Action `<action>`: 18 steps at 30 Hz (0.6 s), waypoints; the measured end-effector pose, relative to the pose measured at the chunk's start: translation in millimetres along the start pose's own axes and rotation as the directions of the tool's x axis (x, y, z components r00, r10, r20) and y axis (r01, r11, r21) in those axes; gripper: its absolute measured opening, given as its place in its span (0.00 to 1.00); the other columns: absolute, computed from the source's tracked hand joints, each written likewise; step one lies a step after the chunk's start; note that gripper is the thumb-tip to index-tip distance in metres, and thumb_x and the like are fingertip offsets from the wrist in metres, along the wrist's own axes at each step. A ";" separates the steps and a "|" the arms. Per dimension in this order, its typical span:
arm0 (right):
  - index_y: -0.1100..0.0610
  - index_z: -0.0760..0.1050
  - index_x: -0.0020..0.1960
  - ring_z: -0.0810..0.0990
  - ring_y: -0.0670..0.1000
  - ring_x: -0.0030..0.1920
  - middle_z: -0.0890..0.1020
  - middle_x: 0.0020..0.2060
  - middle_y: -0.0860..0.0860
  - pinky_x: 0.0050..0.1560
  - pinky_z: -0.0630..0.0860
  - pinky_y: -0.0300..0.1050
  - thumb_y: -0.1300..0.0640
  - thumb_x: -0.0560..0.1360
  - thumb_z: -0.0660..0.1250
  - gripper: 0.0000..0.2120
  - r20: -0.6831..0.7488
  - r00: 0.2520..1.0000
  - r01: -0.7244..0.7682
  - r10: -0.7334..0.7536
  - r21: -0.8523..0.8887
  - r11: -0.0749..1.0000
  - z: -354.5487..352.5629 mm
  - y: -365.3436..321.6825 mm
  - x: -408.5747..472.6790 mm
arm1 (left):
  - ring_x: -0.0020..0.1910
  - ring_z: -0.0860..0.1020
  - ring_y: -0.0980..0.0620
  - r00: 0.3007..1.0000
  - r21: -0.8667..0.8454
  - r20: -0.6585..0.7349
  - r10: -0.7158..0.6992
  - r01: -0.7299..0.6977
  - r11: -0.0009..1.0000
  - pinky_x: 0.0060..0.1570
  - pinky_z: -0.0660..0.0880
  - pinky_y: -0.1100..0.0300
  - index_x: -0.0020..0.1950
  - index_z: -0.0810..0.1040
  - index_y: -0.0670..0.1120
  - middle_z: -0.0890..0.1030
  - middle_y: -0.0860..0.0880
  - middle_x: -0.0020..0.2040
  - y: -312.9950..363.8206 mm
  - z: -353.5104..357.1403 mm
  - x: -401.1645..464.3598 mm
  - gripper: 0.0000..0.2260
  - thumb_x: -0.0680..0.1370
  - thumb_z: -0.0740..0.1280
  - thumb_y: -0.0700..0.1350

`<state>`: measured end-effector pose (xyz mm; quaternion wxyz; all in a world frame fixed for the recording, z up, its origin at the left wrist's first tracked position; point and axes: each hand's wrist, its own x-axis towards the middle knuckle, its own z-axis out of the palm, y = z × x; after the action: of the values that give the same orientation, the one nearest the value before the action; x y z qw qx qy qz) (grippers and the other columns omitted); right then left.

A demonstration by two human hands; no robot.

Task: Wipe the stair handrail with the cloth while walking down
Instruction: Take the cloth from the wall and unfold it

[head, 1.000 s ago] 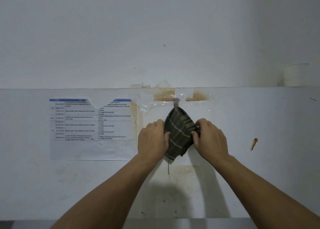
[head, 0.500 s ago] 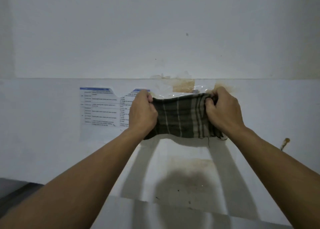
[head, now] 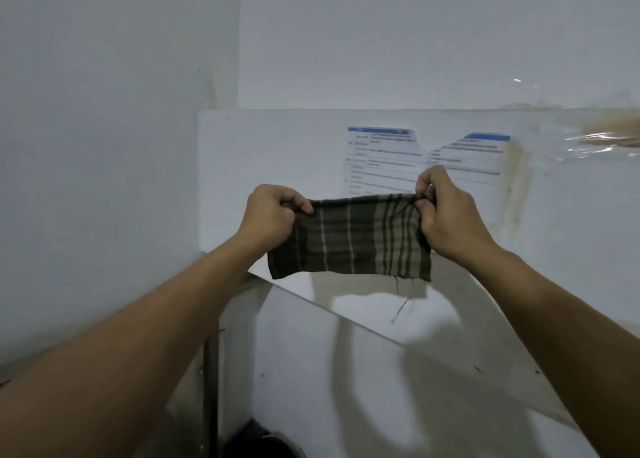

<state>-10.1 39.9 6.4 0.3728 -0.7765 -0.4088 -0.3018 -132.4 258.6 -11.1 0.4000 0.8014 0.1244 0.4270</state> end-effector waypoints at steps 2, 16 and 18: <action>0.55 0.67 0.46 0.73 0.51 0.39 0.75 0.38 0.52 0.36 0.68 0.44 0.68 0.75 0.57 0.08 0.069 0.995 0.066 -0.069 0.046 0.997 44.0 -24.8 5.7 | 0.42 0.73 0.60 0.999 0.010 -0.015 -0.052 0.052 0.999 0.38 0.70 0.69 0.45 0.84 0.41 0.78 0.53 0.44 -32.4 -41.1 -1.1 0.16 0.78 0.58 0.30; 0.58 0.83 0.49 0.79 0.51 0.50 0.84 0.49 0.54 0.55 0.77 0.49 0.62 0.74 0.63 0.10 0.381 0.864 0.123 -0.330 0.476 0.871 330.5 -243.0 4.9 | 0.55 0.75 0.49 0.913 0.319 -0.246 -0.326 0.394 0.862 0.53 0.77 0.55 0.58 0.79 0.46 0.78 0.47 0.57 -189.9 -311.8 -78.9 0.14 0.74 0.69 0.35; 0.58 0.83 0.50 0.78 0.50 0.49 0.83 0.49 0.54 0.53 0.76 0.45 0.61 0.73 0.67 0.08 0.385 0.829 0.171 -0.406 0.516 0.839 362.5 -273.0 -0.1 | 0.57 0.75 0.48 0.882 0.365 -0.331 -0.336 0.448 0.816 0.57 0.77 0.51 0.59 0.79 0.46 0.78 0.46 0.58 -203.1 -340.8 -93.6 0.14 0.74 0.69 0.35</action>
<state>-185.5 445.0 -98.7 0.3812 -0.6421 -0.6634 -0.0486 -427.2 522.0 -110.1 0.2735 0.7652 0.4290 0.3944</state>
